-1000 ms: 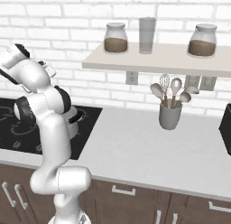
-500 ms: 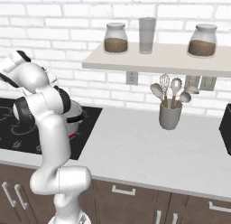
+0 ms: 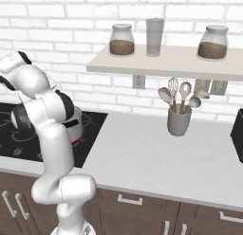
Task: Put the mushroom and lemon wedge in the pot. Retrieve the spatula and lightly stir the vegetables in the pot.
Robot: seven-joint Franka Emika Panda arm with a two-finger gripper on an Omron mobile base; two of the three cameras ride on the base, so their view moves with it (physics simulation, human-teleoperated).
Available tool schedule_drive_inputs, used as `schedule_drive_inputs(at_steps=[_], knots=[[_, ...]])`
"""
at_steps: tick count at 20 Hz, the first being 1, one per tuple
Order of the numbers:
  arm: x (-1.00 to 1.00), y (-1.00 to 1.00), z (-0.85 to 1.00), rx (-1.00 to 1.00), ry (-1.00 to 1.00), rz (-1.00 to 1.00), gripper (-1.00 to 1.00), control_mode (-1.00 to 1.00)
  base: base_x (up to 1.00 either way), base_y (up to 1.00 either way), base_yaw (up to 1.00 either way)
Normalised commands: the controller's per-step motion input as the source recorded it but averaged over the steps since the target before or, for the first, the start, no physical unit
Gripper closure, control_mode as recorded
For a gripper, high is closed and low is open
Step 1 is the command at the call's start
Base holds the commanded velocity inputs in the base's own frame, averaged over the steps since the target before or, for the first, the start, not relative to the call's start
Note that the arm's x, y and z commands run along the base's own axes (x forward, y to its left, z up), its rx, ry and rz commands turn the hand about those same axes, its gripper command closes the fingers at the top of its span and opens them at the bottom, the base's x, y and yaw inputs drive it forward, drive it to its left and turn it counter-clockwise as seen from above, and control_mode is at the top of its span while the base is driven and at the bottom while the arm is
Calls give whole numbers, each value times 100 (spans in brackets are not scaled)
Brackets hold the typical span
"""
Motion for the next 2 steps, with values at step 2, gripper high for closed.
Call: schedule_drive_inputs(at_steps=[2], knots=[[0,0,0,16,0,0,100,-100,0,0,0]])
